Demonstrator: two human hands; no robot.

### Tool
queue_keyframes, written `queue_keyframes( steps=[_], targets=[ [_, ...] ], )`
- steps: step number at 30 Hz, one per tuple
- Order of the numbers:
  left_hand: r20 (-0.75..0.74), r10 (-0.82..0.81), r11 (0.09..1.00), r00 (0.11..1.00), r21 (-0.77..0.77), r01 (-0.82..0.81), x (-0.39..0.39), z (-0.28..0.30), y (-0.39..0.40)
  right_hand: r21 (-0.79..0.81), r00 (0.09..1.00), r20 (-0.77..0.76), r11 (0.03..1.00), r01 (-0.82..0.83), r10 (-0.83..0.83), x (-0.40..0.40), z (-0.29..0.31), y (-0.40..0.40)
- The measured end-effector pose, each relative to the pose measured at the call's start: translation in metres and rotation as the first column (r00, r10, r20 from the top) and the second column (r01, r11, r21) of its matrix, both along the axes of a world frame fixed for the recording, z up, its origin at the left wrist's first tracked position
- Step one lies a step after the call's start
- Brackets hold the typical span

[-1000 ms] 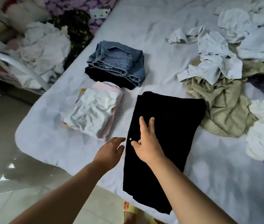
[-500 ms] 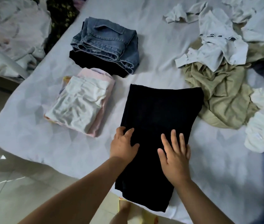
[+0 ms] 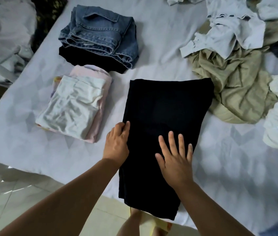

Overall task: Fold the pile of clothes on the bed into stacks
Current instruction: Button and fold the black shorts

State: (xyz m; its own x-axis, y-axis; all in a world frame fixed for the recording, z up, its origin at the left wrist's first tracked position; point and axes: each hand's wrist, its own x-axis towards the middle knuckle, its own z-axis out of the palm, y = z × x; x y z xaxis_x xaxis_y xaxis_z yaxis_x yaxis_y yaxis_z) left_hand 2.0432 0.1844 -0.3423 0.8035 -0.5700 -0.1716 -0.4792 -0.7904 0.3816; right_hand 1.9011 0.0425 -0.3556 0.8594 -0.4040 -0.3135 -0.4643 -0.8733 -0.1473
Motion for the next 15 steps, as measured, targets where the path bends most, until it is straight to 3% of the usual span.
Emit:
queue_keyframes(
  steps=[5,9,11,15],
  targets=[
    [-0.115,0.117,0.981,0.986,-0.140,-0.133,-0.001,0.009,-0.009,0.003,0.997,-0.023,0.998,0.068,-0.068,0.014,-0.005,0.009],
    [-0.025,0.058,0.978,0.998,-0.199,-0.062,0.005,0.012,-0.014,0.054,0.997,0.022,0.995,0.078,-0.079,0.018,0.001,0.011],
    [0.023,0.088,0.987,0.996,-0.134,-0.084,0.012,0.011,-0.017,0.027,0.994,0.071,0.997,0.077,-0.079,0.017,0.004,0.013],
    [-0.005,0.089,0.976,0.996,0.201,-0.086,0.008,0.002,-0.014,0.028,0.996,0.091,1.000,-0.014,0.011,0.009,0.007,0.011]
  ],
)
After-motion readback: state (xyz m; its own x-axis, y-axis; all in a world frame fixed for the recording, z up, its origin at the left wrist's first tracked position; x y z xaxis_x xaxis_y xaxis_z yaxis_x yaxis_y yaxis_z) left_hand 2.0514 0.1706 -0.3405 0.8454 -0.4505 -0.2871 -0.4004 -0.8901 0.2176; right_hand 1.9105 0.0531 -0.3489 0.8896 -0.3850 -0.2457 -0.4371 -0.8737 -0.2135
